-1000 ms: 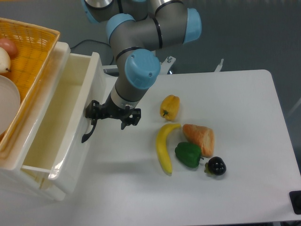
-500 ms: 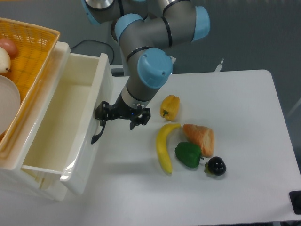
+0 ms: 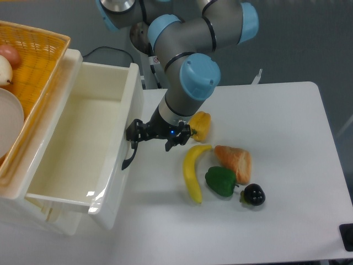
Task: Slide the top white drawer open
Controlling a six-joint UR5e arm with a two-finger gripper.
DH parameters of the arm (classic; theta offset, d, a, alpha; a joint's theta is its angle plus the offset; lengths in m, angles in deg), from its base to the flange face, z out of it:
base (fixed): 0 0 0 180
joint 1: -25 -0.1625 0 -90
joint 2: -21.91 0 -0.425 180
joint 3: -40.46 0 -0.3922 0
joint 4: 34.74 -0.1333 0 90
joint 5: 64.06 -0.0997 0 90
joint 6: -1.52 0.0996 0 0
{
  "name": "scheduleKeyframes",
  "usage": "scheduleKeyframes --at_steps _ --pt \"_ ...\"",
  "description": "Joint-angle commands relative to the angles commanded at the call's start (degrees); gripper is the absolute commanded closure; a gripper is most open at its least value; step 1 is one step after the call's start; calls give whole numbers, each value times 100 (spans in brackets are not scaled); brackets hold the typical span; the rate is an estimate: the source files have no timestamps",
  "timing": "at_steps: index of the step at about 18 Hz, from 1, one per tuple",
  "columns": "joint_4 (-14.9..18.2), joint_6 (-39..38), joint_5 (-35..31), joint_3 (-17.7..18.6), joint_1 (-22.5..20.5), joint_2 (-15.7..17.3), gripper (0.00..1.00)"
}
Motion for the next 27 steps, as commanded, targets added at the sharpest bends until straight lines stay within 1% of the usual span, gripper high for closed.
scheduleKeyframes --at_steps 14,18,22,27 --pt "35 -9 44 -35 -88 18 0" --pt "44 -9 61 -35 -131 -44 0" --pt "53 -9 237 -26 -176 -132 0" --pt "62 -9 316 -44 -298 -97 0"
